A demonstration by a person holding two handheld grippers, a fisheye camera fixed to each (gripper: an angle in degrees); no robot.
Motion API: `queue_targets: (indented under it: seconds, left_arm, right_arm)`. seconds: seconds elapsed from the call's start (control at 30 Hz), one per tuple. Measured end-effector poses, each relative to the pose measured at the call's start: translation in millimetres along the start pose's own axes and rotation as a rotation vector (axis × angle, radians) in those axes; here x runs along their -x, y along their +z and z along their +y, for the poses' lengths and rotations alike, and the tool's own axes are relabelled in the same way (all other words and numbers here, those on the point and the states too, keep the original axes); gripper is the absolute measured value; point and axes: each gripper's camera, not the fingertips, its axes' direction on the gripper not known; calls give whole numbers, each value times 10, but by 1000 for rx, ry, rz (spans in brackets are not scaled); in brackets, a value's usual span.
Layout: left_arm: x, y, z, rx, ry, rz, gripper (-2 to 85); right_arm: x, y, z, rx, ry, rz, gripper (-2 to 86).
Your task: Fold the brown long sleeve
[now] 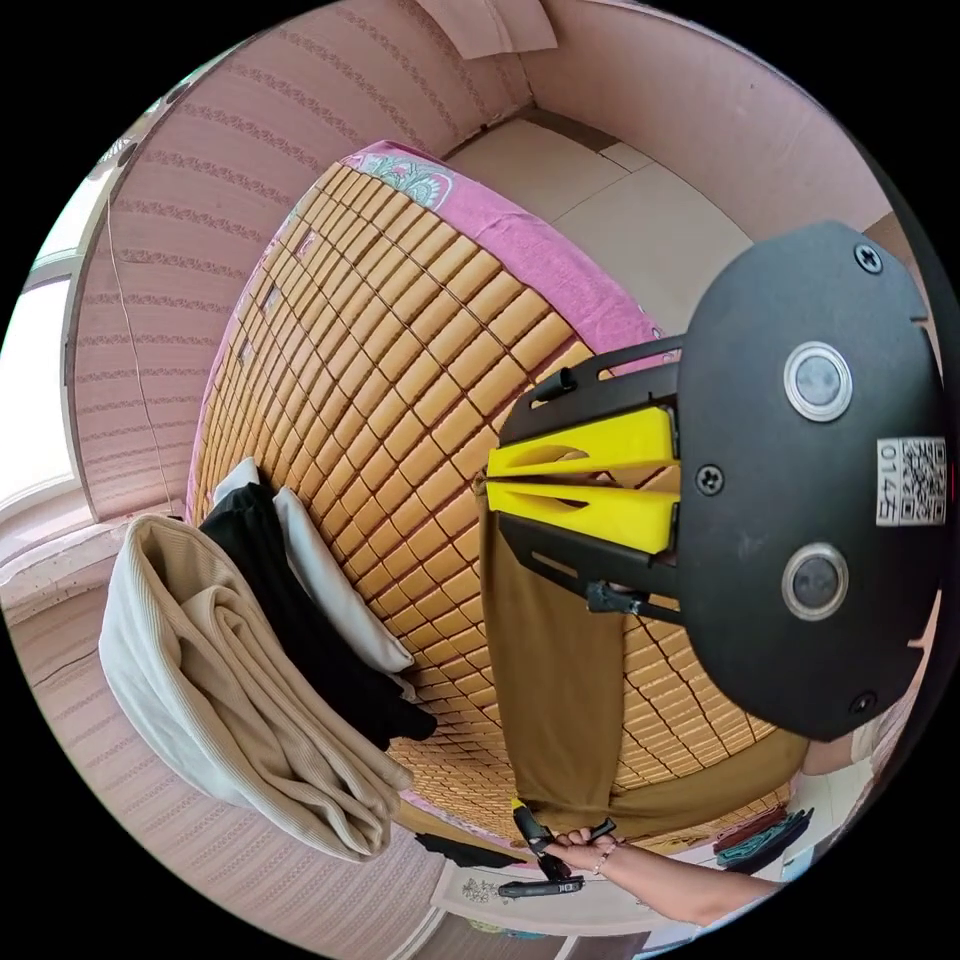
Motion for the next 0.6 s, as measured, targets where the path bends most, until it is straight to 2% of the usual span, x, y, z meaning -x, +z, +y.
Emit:
queue_targets:
  seconds: [0.1,0.2,0.27,0.3,0.33,0.4,0.5,0.6]
  left_arm:
    - [77,-153,101,-34,-1,90,-10]
    - [69,-7,174,96,57,67,-9]
    - [76,20,233,93,74,36,-9]
    - [103,10,258,79,60,30,-10]
    - [137,-1,283,65,43,29,-10]
    - [181,-17,320,53,29,26,-10]
    - [217,-48,388,36,25,-2,-10]
    - [261,-72,458,28,45,-26,-10]
  right_arm:
    - [-97,-191,57,-74,47,-5,-4]
    - [-228,-370,110,-111,96,48,-3]
    - [-351,-457,137,-143,112,-9,-2]
    - [-398,-486,122,-156,75,-109,-2]
    - [-404,-460,66,-133,18,-219,-2]
    - [-341,-352,-53,-53,-52,-300,-2]
    - [-163,-163,-228,81,-134,-222,-3]
    - [-246,-199,-345,86,-98,-208,-5]
